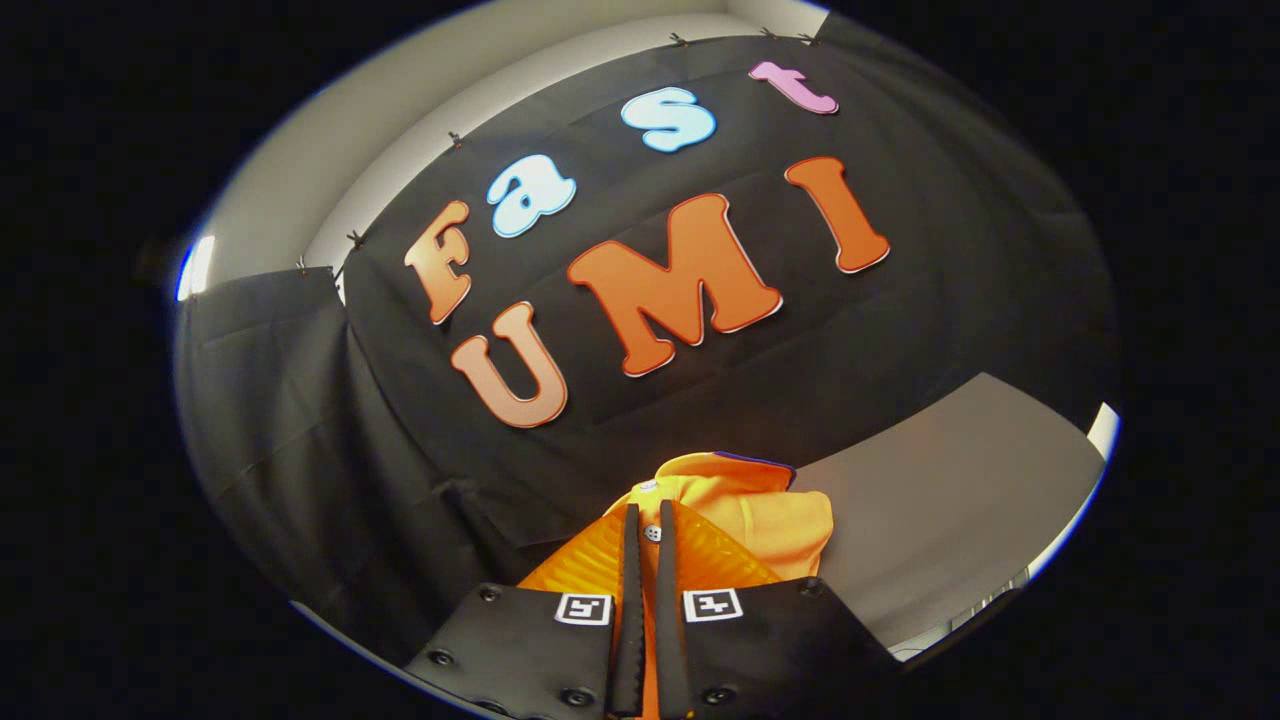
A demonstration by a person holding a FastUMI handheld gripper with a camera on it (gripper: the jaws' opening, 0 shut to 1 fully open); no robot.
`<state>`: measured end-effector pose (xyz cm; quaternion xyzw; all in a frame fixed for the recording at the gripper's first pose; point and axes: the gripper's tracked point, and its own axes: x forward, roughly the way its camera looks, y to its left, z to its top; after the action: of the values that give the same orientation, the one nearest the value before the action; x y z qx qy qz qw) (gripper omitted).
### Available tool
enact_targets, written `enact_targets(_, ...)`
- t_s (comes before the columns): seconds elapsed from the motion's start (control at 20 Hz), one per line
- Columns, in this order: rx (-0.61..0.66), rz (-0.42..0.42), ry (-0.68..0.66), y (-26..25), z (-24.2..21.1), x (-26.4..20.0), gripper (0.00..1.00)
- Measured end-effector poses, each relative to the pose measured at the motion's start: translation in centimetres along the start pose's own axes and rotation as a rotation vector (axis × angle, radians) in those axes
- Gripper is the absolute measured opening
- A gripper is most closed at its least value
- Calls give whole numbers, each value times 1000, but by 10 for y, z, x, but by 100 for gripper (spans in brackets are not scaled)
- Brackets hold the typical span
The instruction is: Put the clothes into the washing machine and then close the washing machine lid.
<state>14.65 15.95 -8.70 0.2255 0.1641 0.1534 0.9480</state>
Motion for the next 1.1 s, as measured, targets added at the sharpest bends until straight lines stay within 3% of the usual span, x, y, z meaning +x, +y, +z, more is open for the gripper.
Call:
enact_targets(0.3,-33,120,110,79,-61,42,13)
enact_targets(0.6,-30,172,243,114,-143,113,13)
enact_targets(0.75,-13,145,305,106,-189,152,13)
enact_targets(1.1,46,-14,383,55,-289,209,13)
